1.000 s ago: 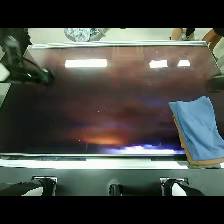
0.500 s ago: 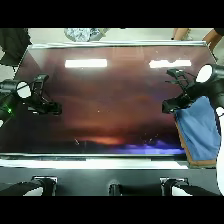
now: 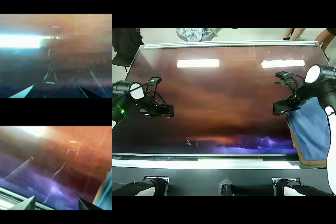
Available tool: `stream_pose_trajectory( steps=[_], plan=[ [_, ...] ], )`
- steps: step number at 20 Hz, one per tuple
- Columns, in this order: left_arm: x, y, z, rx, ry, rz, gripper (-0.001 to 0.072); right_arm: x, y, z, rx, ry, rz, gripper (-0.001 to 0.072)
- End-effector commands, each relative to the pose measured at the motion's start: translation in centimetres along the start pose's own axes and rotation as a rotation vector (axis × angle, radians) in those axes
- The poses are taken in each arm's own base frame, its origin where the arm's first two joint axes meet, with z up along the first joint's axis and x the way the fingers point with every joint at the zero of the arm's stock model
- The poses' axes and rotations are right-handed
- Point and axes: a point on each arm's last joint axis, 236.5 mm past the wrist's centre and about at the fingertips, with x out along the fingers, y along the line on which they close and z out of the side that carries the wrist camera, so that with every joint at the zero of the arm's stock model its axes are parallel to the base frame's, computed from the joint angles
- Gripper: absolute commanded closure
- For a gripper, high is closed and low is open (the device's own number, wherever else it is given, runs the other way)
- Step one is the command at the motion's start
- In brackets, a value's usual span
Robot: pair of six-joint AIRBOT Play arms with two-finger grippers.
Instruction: Fold the shirts.
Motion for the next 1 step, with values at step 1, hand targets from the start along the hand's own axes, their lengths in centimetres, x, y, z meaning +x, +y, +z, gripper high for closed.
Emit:
stream_pose_trajectory(
  steps=[1],
  plan=[
    [0.0,0.0,-0.07,-0.001,0.002,0.0,0.0082,0.0,0.06,0.0,-0.001,0.001,0.001,0.0083]
  ],
)
